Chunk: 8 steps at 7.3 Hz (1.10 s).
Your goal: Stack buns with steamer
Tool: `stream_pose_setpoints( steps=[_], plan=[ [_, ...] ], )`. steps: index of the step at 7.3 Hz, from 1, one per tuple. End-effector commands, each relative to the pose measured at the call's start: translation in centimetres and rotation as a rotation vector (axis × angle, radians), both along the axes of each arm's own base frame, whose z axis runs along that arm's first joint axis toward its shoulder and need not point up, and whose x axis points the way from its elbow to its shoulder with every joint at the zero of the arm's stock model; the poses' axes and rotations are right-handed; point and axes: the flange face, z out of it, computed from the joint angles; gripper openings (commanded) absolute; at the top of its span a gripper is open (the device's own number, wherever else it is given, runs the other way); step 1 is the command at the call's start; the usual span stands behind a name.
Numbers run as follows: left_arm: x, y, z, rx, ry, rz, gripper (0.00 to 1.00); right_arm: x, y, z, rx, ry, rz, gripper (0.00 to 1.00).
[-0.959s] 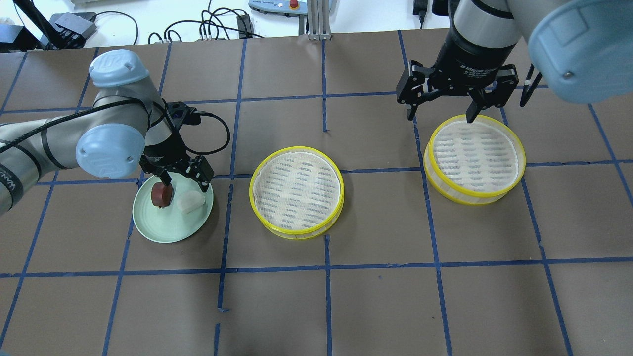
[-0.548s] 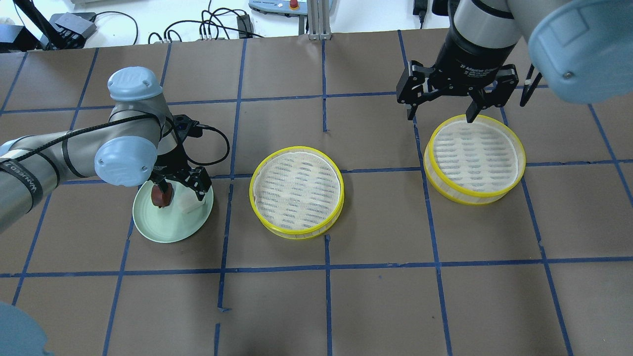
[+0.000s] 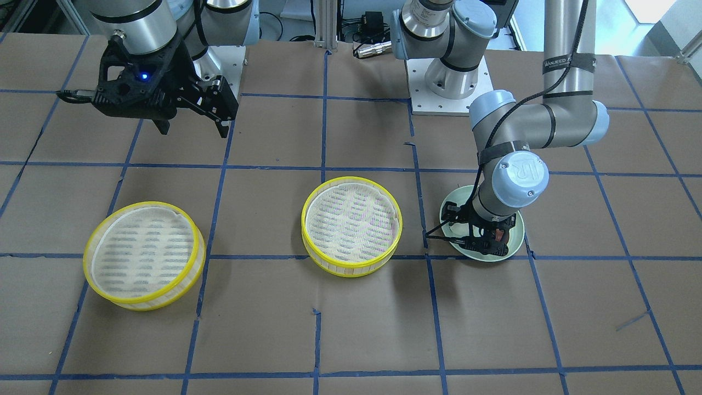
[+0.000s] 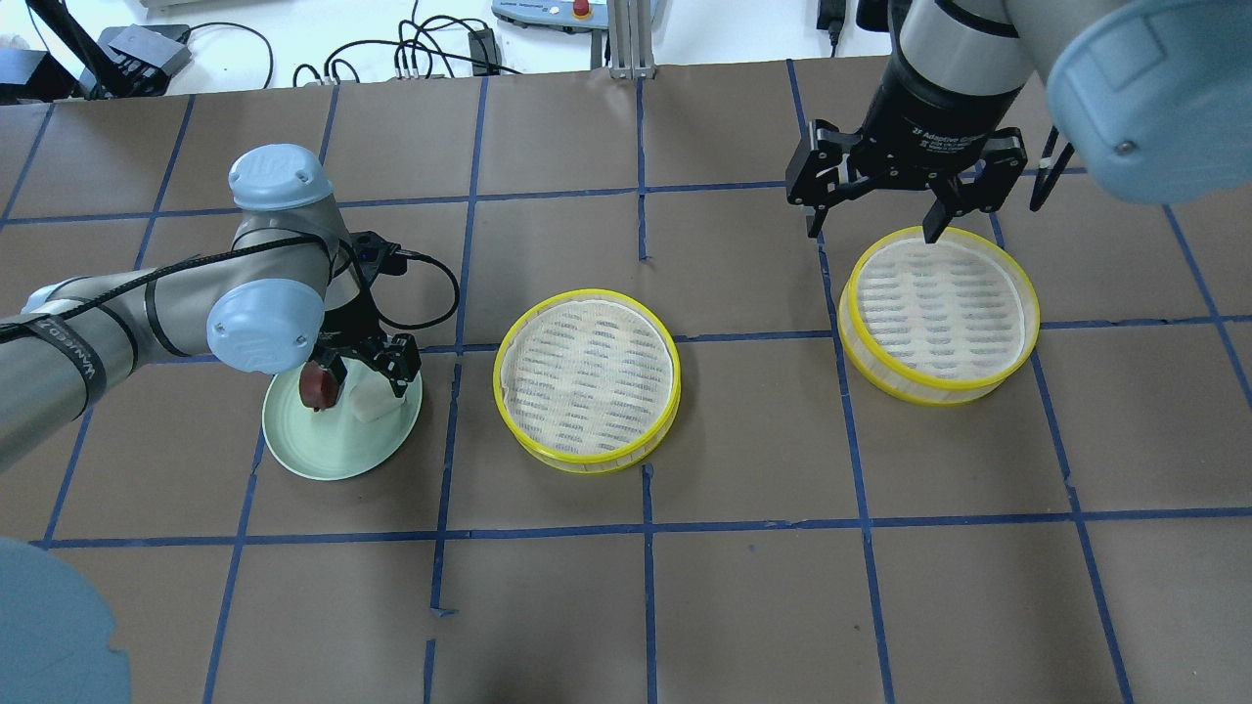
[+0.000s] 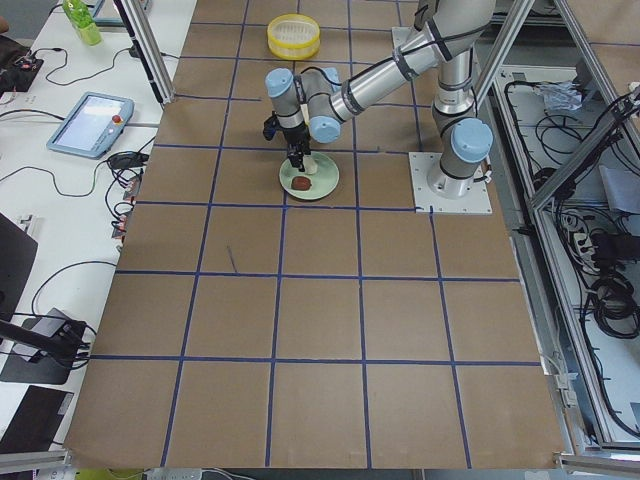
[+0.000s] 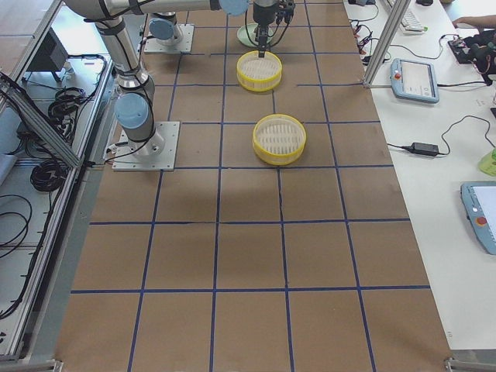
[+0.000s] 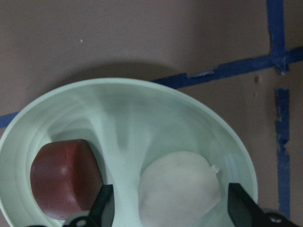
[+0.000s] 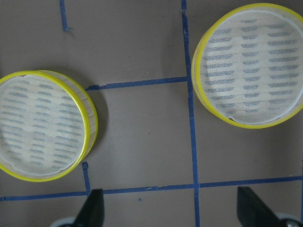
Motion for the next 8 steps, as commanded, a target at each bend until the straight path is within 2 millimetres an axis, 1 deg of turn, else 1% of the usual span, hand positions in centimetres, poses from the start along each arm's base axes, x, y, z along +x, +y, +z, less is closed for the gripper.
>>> stream_pose_setpoints(
  steps=[1,2,3,4,5,6,7,8],
  plan=[
    [0.0,-0.3,0.5,-0.021,-0.005,0.023,0.04,-0.3,0.0,0.3,0.001,0.0,-0.004,1.0],
    [-0.2,-0.7,1.4,-0.05,0.005,0.078,0.02,-0.2,0.0,0.5,-0.005,-0.005,-0.004,1.0],
    [-0.4,-0.9,2.9,-0.085,0.011,0.09,0.02,0.2,0.1,0.5,0.0,-0.005,0.003,1.0],
    [-0.9,-0.9,6.4,-0.146,0.013,0.127,0.02,0.2,0.2,0.0,0.01,0.0,0.008,1.0],
    [-2.4,-0.9,9.2,-0.186,0.087,0.223,0.03,-0.1,0.0,-1.3,0.053,0.011,0.005,1.0],
    [-5.5,-1.2,11.0,-0.18,0.18,0.292,0.04,-1.5,0.2,-3.5,0.104,0.08,-0.005,1.0],
    [-10.1,-0.8,11.7,-0.185,0.193,0.321,0.04,-5.1,-0.8,-5.1,0.067,0.199,0.0,0.91],
    [-15.5,1.0,10.6,-0.16,0.178,0.378,0.04,-8.3,-1.1,-8.0,0.095,0.171,-0.03,0.97]
  ],
)
